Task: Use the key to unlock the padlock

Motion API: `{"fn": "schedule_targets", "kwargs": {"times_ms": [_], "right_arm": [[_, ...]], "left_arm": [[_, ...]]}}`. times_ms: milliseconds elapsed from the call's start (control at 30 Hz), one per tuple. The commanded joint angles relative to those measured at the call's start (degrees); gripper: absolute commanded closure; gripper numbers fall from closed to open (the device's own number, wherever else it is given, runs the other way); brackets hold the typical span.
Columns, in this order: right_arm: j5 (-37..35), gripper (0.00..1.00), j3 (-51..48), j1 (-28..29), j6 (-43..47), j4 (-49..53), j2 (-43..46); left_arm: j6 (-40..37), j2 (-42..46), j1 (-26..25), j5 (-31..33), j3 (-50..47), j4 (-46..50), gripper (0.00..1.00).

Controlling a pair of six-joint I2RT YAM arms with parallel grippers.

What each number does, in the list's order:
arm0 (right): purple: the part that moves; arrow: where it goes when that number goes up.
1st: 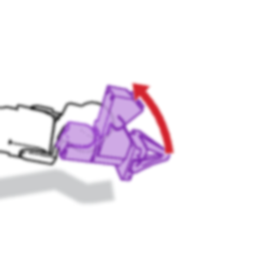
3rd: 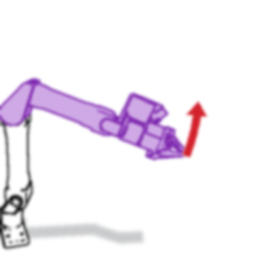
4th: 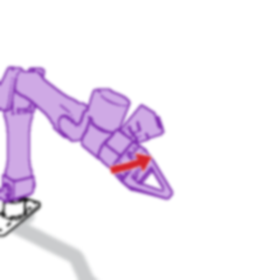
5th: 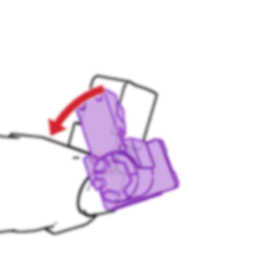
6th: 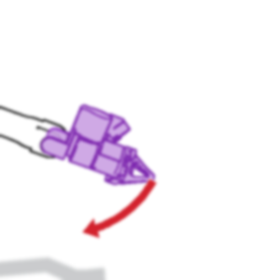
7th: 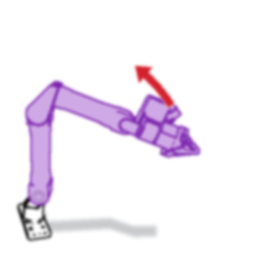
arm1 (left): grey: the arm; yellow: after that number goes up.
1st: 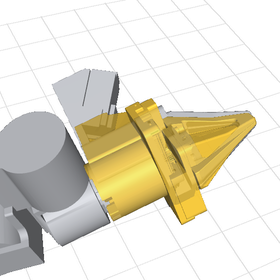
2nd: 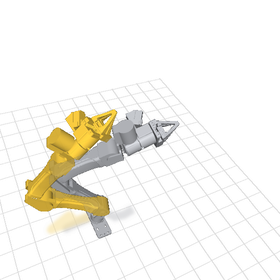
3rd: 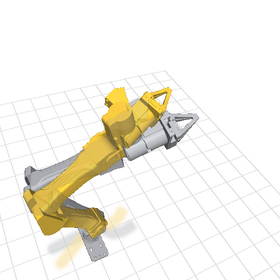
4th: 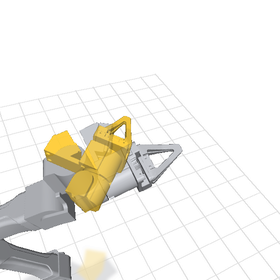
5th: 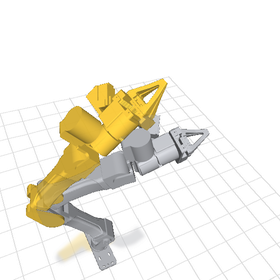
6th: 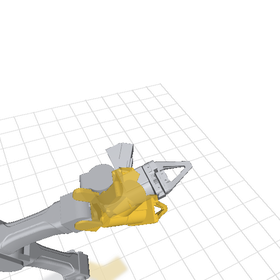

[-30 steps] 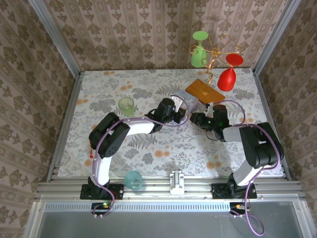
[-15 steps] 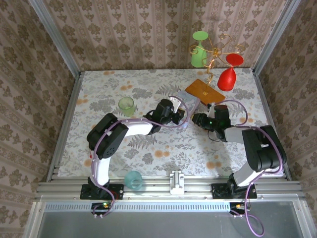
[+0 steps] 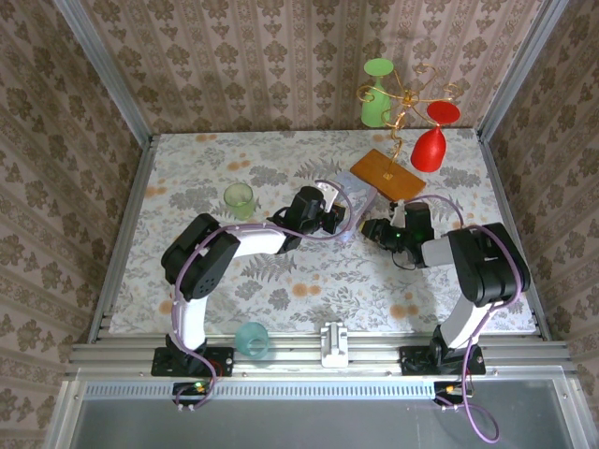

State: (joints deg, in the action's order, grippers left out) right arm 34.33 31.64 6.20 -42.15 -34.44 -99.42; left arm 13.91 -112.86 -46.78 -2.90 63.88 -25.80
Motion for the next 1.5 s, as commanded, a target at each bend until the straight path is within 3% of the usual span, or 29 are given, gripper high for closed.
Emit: {"fn": "schedule_targets", "kwargs": {"times_ms": [0,133,233,367,533,667,800,900,1133,1300,1467], "right_arm": [[0.06,0.88,-1.52,-0.13,1.1,3.88,-2.43],[-5.5,0.82,-0.84,0.26,2.02,10.96,2.1],[-11.42,0.71,-1.49,0.31,1.79,15.59,6.51],[-18.44,0.71,-2.36,0.3,2.2,20.76,11.27],[-20.74,0.72,-1.71,0.32,2.16,24.53,13.71],[-17.98,0.72,-1.32,0.39,1.37,22.86,11.74],[-15.69,0.73,-3.89,1.45,-2.03,14.02,10.02],[-16.88,0.69,-9.15,1.19,-6.66,-1.76,9.71],[-14.26,0.73,-9.31,1.27,-12.46,-30.13,-3.31],[-15.38,0.73,-8.91,1.42,-13.78,-37.61,-11.1],[-19.38,0.73,-13.95,1.89,-10.36,-39.64,-8.27]], "left_arm": [[2.81,-4.92,1.7,3.16,-4.92,19.58,0.8],[2.92,-4.91,1.62,3.07,-4.99,19.74,0.8],[3.05,-5.08,1.61,3.07,-5.03,19.78,0.8],[3.19,-5.31,1.62,2.91,-4.74,19.69,0.8],[2.96,-5.27,1.61,2.9,-4.54,19.82,0.8],[2.97,-5.37,1.61,2.9,-4.31,19.97,0.8],[3.02,-5.34,1.61,3.07,-3.95,20.37,0.8],[2.88,-5.59,1.53,3.12,-3.81,20.53,0.8],[2.94,-6.23,1.55,2.98,-4.31,20.26,0.8],[3.22,-6.15,1.55,3.07,-4.69,19.78,0.81],[3.31,-5.66,1.48,2.96,-5.36,19.39,0.81]]}}
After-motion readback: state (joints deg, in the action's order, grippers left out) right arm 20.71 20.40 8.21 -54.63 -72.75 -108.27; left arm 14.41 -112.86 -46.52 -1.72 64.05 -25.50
